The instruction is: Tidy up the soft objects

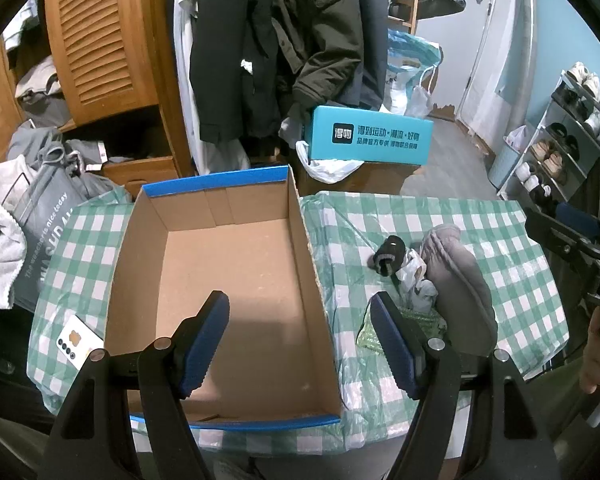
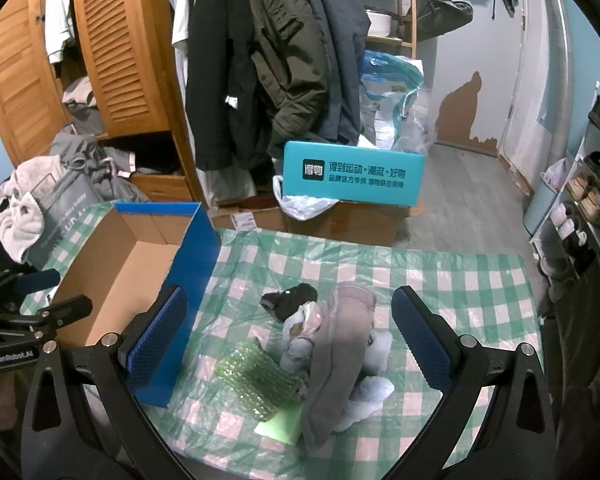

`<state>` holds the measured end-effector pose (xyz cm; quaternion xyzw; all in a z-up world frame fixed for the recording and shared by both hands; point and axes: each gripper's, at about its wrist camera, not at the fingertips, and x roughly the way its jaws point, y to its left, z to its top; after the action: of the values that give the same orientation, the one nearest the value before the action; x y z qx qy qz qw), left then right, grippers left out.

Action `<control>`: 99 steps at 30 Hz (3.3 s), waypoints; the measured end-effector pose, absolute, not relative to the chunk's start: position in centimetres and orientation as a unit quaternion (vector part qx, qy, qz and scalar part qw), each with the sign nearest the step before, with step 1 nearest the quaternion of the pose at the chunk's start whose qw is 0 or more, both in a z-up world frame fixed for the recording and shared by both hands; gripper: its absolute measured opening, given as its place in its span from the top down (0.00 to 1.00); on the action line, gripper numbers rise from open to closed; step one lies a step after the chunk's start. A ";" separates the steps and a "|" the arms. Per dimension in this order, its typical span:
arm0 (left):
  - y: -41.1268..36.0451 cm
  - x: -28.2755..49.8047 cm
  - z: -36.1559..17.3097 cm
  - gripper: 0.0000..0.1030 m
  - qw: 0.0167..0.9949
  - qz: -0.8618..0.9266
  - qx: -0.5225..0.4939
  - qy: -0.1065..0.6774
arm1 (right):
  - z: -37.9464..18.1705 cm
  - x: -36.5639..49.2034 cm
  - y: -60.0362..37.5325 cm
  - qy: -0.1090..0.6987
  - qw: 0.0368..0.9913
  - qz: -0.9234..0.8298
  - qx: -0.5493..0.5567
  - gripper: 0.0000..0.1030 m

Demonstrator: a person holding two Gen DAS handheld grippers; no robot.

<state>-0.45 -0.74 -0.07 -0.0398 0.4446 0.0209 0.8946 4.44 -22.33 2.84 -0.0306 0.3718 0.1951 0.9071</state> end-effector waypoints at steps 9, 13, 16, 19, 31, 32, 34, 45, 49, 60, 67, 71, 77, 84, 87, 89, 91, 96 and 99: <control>-0.9 -0.6 -0.4 0.28 0.894 0.022 -0.038 0.445 | 3.0 4.6 -22.5 0.371 0.908 0.193 -0.026 0.02; -0.8 -0.5 -0.3 0.28 0.894 0.021 -0.039 0.447 | 3.1 4.4 -22.0 0.373 0.907 0.194 -0.028 0.02; -0.8 -0.5 -0.3 0.28 0.894 0.021 -0.038 0.447 | 3.1 4.5 -22.2 0.374 0.907 0.194 -0.028 0.02; -0.8 -0.5 -0.3 0.28 0.894 0.022 -0.038 0.447 | 3.1 4.6 -22.3 0.374 0.907 0.192 -0.027 0.02; -0.9 -0.5 -0.5 0.28 0.893 0.022 -0.038 0.447 | 3.1 4.4 -22.0 0.372 0.908 0.193 -0.027 0.02; -0.9 -0.5 -0.4 0.28 0.893 0.022 -0.038 0.448 | 3.1 4.4 -22.0 0.371 0.908 0.193 -0.028 0.02; -0.9 -0.5 -0.5 0.28 0.893 0.022 -0.038 0.448 | 3.1 4.4 -22.0 0.373 0.907 0.193 -0.028 0.02; -0.9 -0.4 -0.5 0.28 0.892 0.021 -0.038 0.449 | 3.1 4.4 -22.1 0.373 0.907 0.193 -0.027 0.02; -0.9 -0.4 -0.4 0.28 0.892 0.022 -0.038 0.450 | 3.1 4.5 -22.2 0.373 0.907 0.193 -0.027 0.02; -0.9 -0.4 -0.5 0.28 0.892 0.022 -0.038 0.450 | 3.0 4.5 -22.2 0.374 0.907 0.193 -0.028 0.02; -1.2 -0.6 -1.1 0.28 0.890 0.022 -0.036 0.453 | 2.8 4.5 -22.6 0.374 0.907 0.191 -0.029 0.02; -1.6 -0.8 -1.9 0.28 0.888 0.022 -0.028 0.458 | 2.1 4.7 -23.3 0.380 0.905 0.186 -0.032 0.02; -2.6 0.2 -3.2 0.28 0.873 0.019 -0.022 0.487 | 0.1 5.2 -23.6 0.406 0.897 0.170 -0.044 0.02; -4.4 1.6 -4.1 0.28 0.859 0.009 -0.008 0.512 | -1.9 6.3 -24.2 0.441 0.883 0.155 -0.038 0.02; -5.1 2.0 -4.5 0.28 0.853 0.002 -0.010 0.522 | -2.4 6.8 -24.3 0.452 0.878 0.151 -0.038 0.02; -5.6 2.5 -4.8 0.28 0.850 0.000 -0.009 0.526 | -2.9 7.1 -24.4 0.460 0.874 0.149 -0.038 0.02; -6.1 2.9 -5.2 0.28 0.847 -0.002 -0.005 0.532 | -3.4 7.4 -24.5 0.469 0.870 0.150 -0.034 0.02; -7.6 3.6 -6.3 0.28 0.837 -0.011 0.002 0.548 | -4.7 8.2 -24.6 0.487 0.860 0.149 -0.030 0.02; -8.2 3.9 -6.8 0.28 0.832 -0.015 0.001 0.555 | -5.5 8.9 -24.5 0.498 0.854 0.147 -0.028 0.02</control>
<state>3.92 -8.23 -6.83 0.0014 0.5550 -0.0153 0.8317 8.91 -24.55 -5.55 -0.0284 0.4979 0.1468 0.8543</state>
